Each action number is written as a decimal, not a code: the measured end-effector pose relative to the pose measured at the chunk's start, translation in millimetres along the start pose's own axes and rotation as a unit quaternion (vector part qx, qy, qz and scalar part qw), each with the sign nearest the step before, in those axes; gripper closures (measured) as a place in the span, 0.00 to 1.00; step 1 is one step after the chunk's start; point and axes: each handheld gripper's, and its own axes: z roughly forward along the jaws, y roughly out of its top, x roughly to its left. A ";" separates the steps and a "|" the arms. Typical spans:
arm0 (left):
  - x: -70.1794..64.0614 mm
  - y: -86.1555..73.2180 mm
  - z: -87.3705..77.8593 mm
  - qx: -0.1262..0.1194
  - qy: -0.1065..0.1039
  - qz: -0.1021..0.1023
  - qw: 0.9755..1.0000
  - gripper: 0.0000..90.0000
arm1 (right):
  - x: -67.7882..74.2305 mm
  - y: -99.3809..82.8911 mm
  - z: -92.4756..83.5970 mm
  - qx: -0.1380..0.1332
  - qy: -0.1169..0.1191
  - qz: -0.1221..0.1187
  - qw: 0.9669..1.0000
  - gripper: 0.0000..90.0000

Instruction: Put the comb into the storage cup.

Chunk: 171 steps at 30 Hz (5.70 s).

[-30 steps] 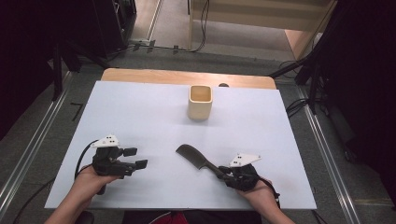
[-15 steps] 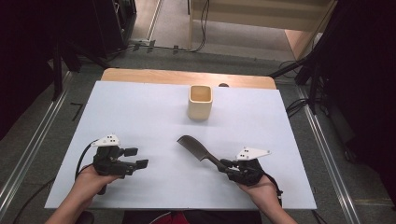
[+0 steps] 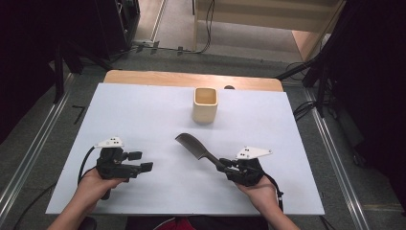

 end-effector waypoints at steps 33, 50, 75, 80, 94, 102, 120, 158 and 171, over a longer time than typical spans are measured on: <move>-4.6 7.4 4.7 -0.010 -0.010 -0.041 0.999 0.28 | 22.7 34.5 29.0 -0.023 -0.009 0.019 1.000 0.78; -5.8 19.1 7.7 -0.007 -0.009 -0.071 0.997 0.29 | 32.0 50.6 50.5 -0.040 -0.038 0.024 0.998 0.78; 3.4 51.6 14.3 -0.030 0.008 -0.079 0.996 0.29 | 50.3 62.1 80.7 -0.100 -0.062 0.051 0.992 0.78; 6.0 54.7 16.3 -0.036 0.011 -0.090 0.995 0.29 | 52.6 62.1 85.1 -0.111 -0.058 0.060 0.990 0.78; 7.6 62.4 18.5 -0.054 0.011 -0.098 0.994 0.29 | 61.0 61.1 96.9 -0.133 -0.064 0.062 0.987 0.78; 8.2 66.5 19.3 -0.065 0.017 -0.104 0.992 0.29 | 68.7 61.0 101.5 -0.153 -0.073 0.057 0.984 0.78; -1.0 86.3 34.0 -0.091 0.031 -0.094 0.991 0.29 | 68.6 62.8 102.5 -0.207 -0.085 0.078 0.971 0.78; -9.2 100.1 64.9 -0.124 0.021 -0.159 0.979 0.42 | 70.3 68.6 107.5 -0.248 -0.087 0.096 0.960 0.78; -6.7 99.0 66.6 -0.116 0.014 -0.180 0.977 0.60 | 71.6 67.9 112.1 -0.251 -0.080 0.104 0.959 0.78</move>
